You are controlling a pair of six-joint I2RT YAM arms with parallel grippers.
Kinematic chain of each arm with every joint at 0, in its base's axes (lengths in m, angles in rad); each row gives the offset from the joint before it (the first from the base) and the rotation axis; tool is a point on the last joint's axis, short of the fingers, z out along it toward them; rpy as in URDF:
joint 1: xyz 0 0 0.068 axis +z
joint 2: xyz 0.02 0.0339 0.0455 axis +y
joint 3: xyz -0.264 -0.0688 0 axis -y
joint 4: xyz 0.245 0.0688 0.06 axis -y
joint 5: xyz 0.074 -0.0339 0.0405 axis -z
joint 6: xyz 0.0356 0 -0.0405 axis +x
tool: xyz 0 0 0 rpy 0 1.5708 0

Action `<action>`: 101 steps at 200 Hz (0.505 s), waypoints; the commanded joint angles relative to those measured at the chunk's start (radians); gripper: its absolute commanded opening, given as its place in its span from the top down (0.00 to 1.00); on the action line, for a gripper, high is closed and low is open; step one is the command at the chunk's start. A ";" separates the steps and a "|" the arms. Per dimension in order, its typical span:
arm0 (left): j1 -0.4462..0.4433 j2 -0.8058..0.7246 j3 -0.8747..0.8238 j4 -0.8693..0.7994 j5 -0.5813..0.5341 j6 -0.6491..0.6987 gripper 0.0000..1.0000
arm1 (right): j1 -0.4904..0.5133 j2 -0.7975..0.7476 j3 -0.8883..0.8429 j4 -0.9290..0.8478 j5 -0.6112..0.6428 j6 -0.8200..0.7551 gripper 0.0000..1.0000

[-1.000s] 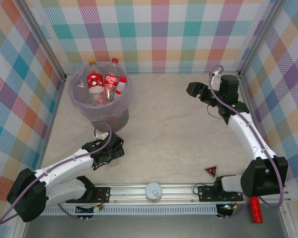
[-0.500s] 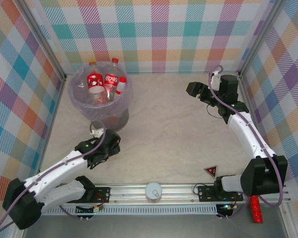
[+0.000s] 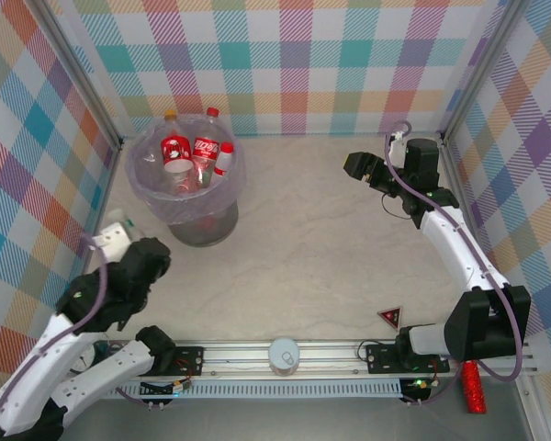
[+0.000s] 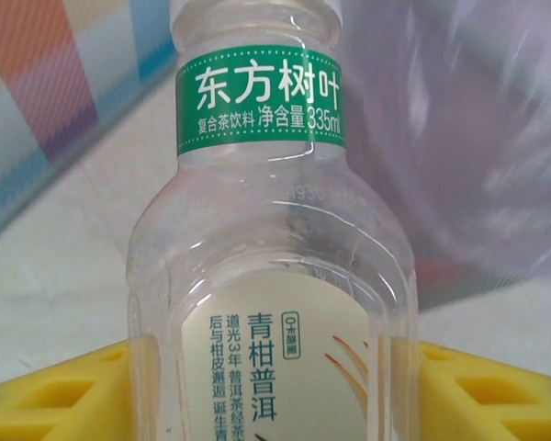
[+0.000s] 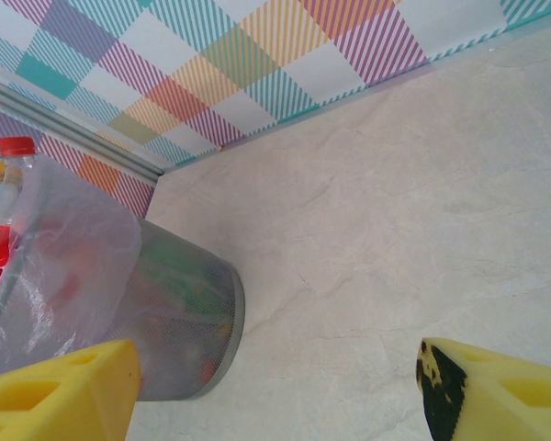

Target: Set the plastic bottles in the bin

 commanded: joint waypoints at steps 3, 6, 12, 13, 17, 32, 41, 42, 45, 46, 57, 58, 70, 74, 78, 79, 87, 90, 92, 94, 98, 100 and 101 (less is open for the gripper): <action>0.004 0.060 0.183 -0.015 -0.090 0.255 0.36 | -0.007 0.006 0.013 0.005 0.002 -0.010 0.21; 0.003 0.079 0.209 -0.005 -0.083 0.287 0.37 | -0.007 0.008 0.014 0.005 0.000 -0.009 0.21; 0.004 0.120 0.256 0.011 -0.063 0.351 0.36 | -0.007 0.010 0.014 0.006 -0.002 -0.009 0.21; 0.004 0.128 0.267 0.015 -0.060 0.363 0.36 | -0.007 0.010 0.014 0.007 -0.003 -0.008 0.21; 0.004 0.157 0.308 0.026 -0.045 0.407 0.36 | -0.007 0.010 0.015 0.006 -0.005 -0.008 0.21; 0.007 0.271 0.441 0.056 0.011 0.541 0.38 | -0.007 0.008 0.013 0.001 -0.005 -0.008 0.21; 0.011 0.326 0.501 0.098 0.054 0.623 0.39 | -0.007 0.002 0.010 -0.001 -0.007 -0.007 0.21; 0.011 0.333 0.507 0.103 0.057 0.633 0.39 | -0.007 0.002 0.010 -0.001 -0.008 -0.006 0.21; 0.013 0.351 0.525 0.113 0.064 0.657 0.40 | -0.008 -0.001 0.010 -0.002 -0.008 -0.007 0.21; 0.015 0.359 0.531 0.116 0.067 0.664 0.40 | -0.008 -0.002 0.009 -0.002 -0.009 -0.008 0.21; 0.025 0.435 0.603 0.135 0.087 0.729 0.42 | -0.007 -0.009 0.014 -0.016 -0.013 -0.012 0.21; 0.027 0.443 0.612 0.137 0.090 0.737 0.42 | -0.007 -0.010 0.013 -0.019 -0.013 -0.014 0.21; 0.052 0.528 0.693 0.141 0.154 0.804 0.43 | -0.007 -0.018 0.016 -0.037 -0.011 -0.023 0.21; 0.063 0.555 0.714 0.147 0.181 0.823 0.44 | -0.007 -0.021 0.016 -0.041 -0.007 -0.026 0.21; 0.073 0.578 0.732 0.157 0.209 0.841 0.44 | -0.006 -0.024 0.016 -0.044 -0.004 -0.029 0.21; 0.075 0.584 0.734 0.160 0.216 0.845 0.44 | -0.007 -0.025 0.016 -0.045 -0.003 -0.030 0.21; 0.103 0.628 0.764 0.182 0.273 0.872 0.46 | -0.006 -0.031 0.016 -0.055 0.005 -0.036 0.21; 0.115 0.642 0.771 0.193 0.297 0.878 0.46 | -0.007 -0.033 0.016 -0.058 0.008 -0.036 0.21; 0.124 0.652 0.776 0.199 0.313 0.883 0.46 | -0.007 -0.036 0.015 -0.060 0.009 -0.037 0.21; 0.133 0.660 0.780 0.207 0.330 0.886 0.46 | -0.008 -0.038 0.015 -0.060 0.009 -0.038 0.21; 0.152 0.678 0.785 0.221 0.367 0.892 0.46 | -0.007 -0.040 0.014 -0.062 0.011 -0.040 0.21; 0.162 0.686 0.787 0.229 0.387 0.892 0.46 | -0.007 -0.042 0.013 -0.063 0.011 -0.040 0.21; 0.168 0.690 0.788 0.233 0.396 0.893 0.46 | -0.007 -0.043 0.013 -0.063 0.011 -0.040 0.21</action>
